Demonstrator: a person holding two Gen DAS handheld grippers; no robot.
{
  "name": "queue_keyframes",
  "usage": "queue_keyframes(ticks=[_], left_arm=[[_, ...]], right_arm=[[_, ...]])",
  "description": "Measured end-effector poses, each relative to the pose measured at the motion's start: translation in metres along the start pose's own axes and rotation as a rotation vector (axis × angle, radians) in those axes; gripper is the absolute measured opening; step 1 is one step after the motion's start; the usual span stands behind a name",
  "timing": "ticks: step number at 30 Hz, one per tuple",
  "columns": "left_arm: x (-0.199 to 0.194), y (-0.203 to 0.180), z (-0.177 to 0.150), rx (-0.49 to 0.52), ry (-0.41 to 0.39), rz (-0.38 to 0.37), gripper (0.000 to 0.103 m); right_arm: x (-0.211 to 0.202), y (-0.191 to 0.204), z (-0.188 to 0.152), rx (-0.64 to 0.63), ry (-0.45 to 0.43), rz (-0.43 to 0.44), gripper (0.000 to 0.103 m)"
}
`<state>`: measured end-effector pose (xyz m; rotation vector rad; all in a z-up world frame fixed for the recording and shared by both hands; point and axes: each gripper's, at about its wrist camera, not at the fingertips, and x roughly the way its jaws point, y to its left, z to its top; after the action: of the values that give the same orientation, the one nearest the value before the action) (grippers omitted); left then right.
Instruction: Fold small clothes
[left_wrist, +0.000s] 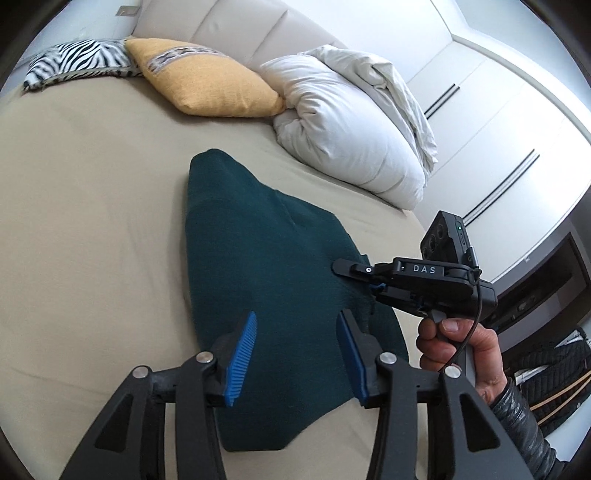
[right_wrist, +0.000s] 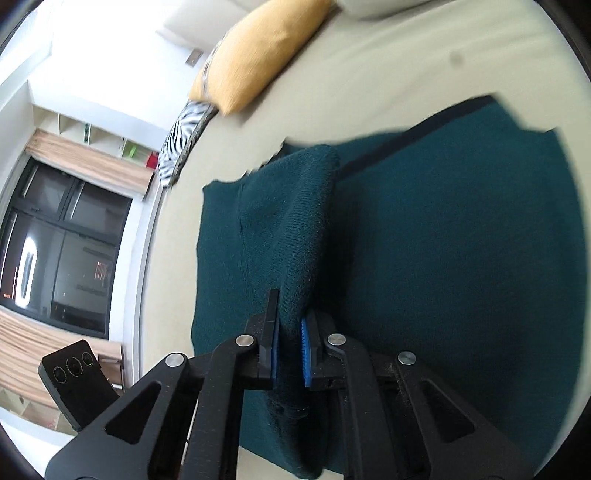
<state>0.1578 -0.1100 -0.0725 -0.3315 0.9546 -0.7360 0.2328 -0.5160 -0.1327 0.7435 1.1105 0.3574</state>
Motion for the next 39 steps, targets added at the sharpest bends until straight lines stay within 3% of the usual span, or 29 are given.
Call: queue_keyframes(ticks=[3, 15, 19, 24, 26, 34, 39], left_arm=[[0.016, -0.020, 0.008, 0.055, -0.001, 0.007, 0.056], [0.085, -0.071, 0.019, 0.167, 0.041, 0.022, 0.057], [0.094, -0.068, 0.017, 0.167, 0.042, 0.041, 0.057], [0.116, -0.055, 0.006, 0.175, 0.092, 0.099, 0.058], [0.116, -0.050, 0.001, 0.177, 0.089, 0.099, 0.058], [0.109, -0.041, -0.003, 0.133, 0.085, 0.084, 0.058], [0.107, -0.044, -0.008, 0.137, 0.093, 0.099, 0.058]], right_arm=[[-0.025, -0.022, 0.006, 0.027, -0.030, -0.024, 0.008], [-0.091, -0.074, 0.017, 0.036, -0.028, -0.109, 0.007], [-0.100, -0.097, 0.021, 0.049, -0.026, -0.116, 0.006], [-0.067, -0.130, 0.017, 0.135, 0.022, -0.059, 0.007], [-0.073, -0.137, 0.011, 0.178, -0.008, -0.002, 0.010], [-0.118, -0.120, -0.039, 0.189, -0.091, 0.042, 0.021], [-0.112, -0.104, -0.082, 0.171, -0.003, 0.000, 0.027]])
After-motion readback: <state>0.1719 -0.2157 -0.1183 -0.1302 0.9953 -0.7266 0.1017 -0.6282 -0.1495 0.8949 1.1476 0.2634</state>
